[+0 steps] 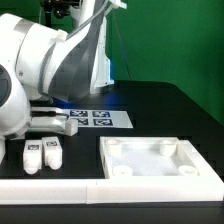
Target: Assemble one leg
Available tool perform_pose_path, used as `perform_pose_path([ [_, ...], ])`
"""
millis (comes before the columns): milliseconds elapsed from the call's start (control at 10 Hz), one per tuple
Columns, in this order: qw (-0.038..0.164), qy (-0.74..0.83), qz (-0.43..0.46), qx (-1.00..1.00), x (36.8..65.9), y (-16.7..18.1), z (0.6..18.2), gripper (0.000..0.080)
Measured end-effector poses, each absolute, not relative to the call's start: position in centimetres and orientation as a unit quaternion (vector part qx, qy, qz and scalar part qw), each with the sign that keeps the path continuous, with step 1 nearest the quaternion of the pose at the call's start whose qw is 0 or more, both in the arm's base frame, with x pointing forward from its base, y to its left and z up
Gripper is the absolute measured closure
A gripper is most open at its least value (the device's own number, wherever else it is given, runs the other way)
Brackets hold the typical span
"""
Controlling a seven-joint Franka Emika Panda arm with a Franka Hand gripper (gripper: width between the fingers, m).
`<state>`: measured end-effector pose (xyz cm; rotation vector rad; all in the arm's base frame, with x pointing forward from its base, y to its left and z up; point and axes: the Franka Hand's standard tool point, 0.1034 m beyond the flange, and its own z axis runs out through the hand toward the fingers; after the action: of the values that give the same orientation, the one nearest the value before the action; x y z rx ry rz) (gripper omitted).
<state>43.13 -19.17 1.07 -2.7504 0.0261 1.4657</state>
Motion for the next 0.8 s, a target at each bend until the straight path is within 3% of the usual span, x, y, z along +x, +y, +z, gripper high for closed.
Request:
perform_pose_path([
  [100, 0.012, 0.008, 0.470, -0.882, 43.1, -19.2, 1.1, 0.0514],
  [200, 0.012, 0.008, 0.469, -0.883, 43.3, -19.2, 1.2, 0.0514],
  [300, 0.016, -0.003, 0.467, -0.884, 44.3, -18.6, 2.4, 0.0514],
  [700, 0.013, -0.026, 0.398, -0.917, 51.0, -13.7, 11.2, 0.0514],
  [800, 0.011, -0.033, 0.351, -0.936, 52.8, -13.6, 12.1, 0.0514],
])
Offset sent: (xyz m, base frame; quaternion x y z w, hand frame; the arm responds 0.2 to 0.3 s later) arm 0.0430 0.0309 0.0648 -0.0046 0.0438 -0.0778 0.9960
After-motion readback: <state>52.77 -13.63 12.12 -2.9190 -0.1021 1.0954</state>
